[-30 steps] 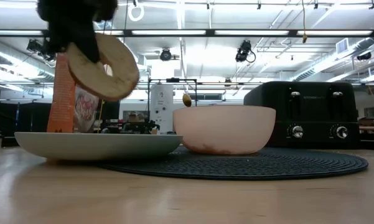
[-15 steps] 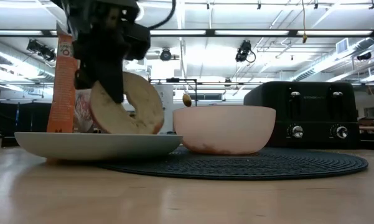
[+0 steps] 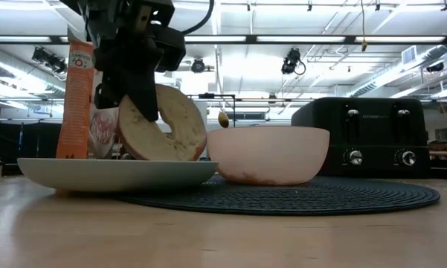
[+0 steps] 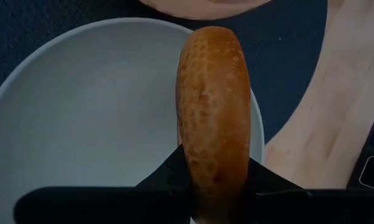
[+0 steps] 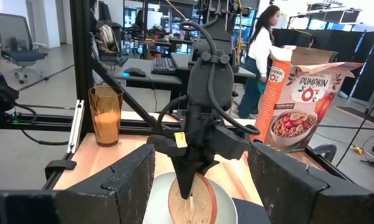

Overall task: Arrange a breakfast setting
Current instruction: Put the toasted bagel from the toaster on the gray plate

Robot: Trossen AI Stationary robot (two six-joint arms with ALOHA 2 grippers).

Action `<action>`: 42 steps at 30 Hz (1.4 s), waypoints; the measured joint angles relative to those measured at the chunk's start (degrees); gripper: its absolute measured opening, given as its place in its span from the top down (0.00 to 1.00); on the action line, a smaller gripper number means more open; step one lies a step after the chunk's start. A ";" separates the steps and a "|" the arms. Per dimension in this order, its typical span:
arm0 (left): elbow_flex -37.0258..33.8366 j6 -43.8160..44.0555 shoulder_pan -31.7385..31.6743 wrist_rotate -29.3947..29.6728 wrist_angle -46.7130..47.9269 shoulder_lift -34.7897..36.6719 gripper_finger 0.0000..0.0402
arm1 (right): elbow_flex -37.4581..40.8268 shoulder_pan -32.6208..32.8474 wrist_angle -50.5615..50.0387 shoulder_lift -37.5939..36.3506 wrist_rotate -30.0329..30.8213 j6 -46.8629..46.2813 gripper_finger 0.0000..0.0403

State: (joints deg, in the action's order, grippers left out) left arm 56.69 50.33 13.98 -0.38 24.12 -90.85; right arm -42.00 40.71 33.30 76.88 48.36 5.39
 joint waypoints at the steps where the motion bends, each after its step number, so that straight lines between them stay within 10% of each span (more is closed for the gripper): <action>1: 0.01 0.01 0.02 0.01 0.00 0.00 0.85 | 0.00 -0.02 0.00 0.00 0.00 -0.27 0.35; 12: -3.44 -0.06 -2.96 -4.39 -2.28 0.63 0.87 | 0.00 0.29 -0.75 0.00 -0.21 -3.19 0.35; 33: -33.54 15.34 -12.03 -16.18 -47.68 12.50 0.87 | -0.04 1.71 -3.10 -0.02 -0.01 -6.34 0.35; 42: -33.88 13.80 -11.89 -14.40 -46.07 12.52 0.85 | -0.04 0.75 -2.97 -0.02 -0.19 -6.78 0.35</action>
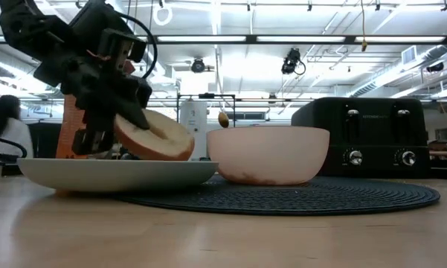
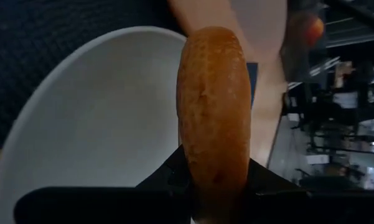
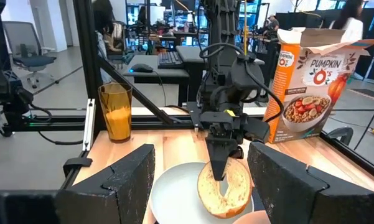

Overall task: Arrange a breakfast setting
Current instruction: Put the toasted bagel from the toaster on the gray plate

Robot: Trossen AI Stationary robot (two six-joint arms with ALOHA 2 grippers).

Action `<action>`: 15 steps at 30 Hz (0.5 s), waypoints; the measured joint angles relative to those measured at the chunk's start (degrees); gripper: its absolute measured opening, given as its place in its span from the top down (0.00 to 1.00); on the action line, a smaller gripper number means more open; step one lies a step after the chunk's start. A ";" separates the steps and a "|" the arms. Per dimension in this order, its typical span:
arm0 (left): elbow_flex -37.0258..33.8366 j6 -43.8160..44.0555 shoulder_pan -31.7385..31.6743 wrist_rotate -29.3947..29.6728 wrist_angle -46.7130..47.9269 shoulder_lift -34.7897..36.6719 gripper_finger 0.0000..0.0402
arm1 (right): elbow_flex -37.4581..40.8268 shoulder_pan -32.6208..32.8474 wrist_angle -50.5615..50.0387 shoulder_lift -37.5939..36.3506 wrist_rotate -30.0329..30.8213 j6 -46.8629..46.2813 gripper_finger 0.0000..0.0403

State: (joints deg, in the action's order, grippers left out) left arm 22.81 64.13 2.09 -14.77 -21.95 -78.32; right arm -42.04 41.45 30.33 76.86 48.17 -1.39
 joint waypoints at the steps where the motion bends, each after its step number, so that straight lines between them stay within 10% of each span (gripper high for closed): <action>1: 0.00 -0.51 0.06 0.26 0.48 0.00 0.85 | 0.00 -0.04 0.00 0.00 -0.03 -0.01 0.35; 15: 0.00 -1.77 3.58 -0.85 2.47 -0.04 0.84 | 0.02 -0.44 0.17 0.00 -0.14 -0.14 0.35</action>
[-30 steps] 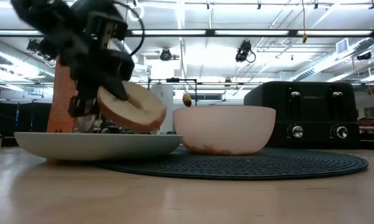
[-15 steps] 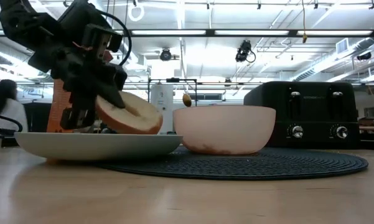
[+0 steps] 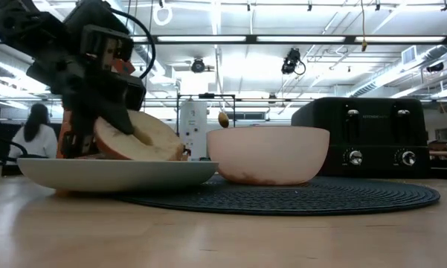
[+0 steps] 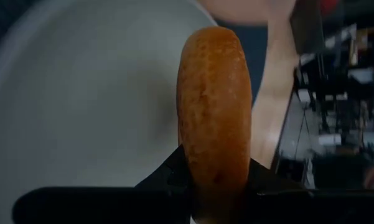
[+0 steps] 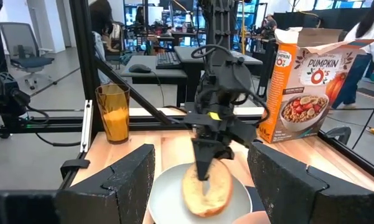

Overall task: Arrange a breakfast setting
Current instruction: Put the toasted bagel from the toaster on the gray plate

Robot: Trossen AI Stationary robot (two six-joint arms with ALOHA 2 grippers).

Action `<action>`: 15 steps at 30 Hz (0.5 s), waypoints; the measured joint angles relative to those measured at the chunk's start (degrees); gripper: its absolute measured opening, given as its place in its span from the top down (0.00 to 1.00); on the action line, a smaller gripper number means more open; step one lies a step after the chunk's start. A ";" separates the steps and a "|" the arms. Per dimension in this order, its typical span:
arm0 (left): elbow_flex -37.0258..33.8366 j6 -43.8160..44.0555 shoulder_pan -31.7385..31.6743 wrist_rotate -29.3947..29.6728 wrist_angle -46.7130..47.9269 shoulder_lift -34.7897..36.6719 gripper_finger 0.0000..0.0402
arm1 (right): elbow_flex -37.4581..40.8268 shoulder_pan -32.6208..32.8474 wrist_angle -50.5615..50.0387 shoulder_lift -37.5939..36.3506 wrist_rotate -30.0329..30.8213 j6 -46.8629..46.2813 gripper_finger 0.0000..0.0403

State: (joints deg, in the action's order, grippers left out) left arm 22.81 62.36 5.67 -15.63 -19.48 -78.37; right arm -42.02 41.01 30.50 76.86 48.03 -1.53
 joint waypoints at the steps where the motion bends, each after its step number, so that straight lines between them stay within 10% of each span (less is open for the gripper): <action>1: 0.00 -0.01 0.56 -0.11 0.01 0.00 0.84 | 0.00 -0.02 0.00 0.00 0.01 0.01 0.35; 15: 0.07 -3.41 3.95 3.21 2.88 0.04 0.84 | 0.00 -1.09 0.37 0.00 -0.26 -0.01 0.35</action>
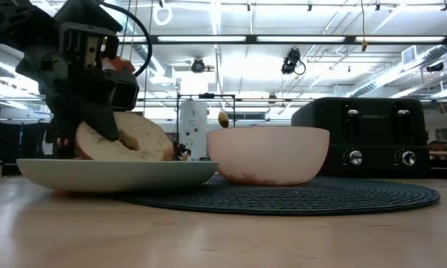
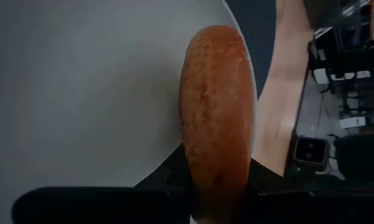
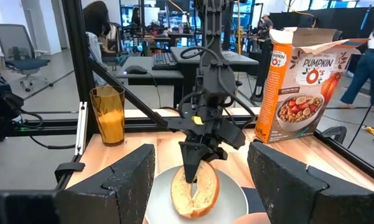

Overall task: Arrange a breakfast setting
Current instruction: Put the toasted bagel from the toaster on the gray plate

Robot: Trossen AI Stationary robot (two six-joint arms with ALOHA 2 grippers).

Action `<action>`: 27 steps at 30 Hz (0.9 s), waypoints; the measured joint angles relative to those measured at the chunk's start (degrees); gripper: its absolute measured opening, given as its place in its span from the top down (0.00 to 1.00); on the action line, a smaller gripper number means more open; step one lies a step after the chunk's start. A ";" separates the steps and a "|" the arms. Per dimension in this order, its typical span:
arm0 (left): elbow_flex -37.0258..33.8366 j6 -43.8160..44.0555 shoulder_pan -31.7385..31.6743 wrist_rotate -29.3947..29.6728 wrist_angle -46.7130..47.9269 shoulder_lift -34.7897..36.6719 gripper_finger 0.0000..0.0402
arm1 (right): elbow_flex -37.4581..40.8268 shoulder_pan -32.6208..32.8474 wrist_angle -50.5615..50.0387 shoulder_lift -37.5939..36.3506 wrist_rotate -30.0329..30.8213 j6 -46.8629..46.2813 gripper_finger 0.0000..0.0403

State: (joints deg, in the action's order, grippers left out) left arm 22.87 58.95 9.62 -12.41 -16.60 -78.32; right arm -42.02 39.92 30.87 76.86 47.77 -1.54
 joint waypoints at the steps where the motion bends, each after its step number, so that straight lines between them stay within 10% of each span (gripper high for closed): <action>1: 0.00 -0.49 0.01 0.12 0.23 0.00 0.84 | 0.00 0.00 0.00 0.00 0.00 0.00 0.35; 27: -0.07 -4.25 -0.01 0.24 -0.13 -0.02 0.52 | 0.02 0.00 0.24 0.00 0.00 0.17 0.35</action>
State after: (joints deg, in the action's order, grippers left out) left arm 22.81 54.70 9.61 -12.18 -16.73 -78.35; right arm -42.00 39.92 31.11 76.86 47.77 -1.37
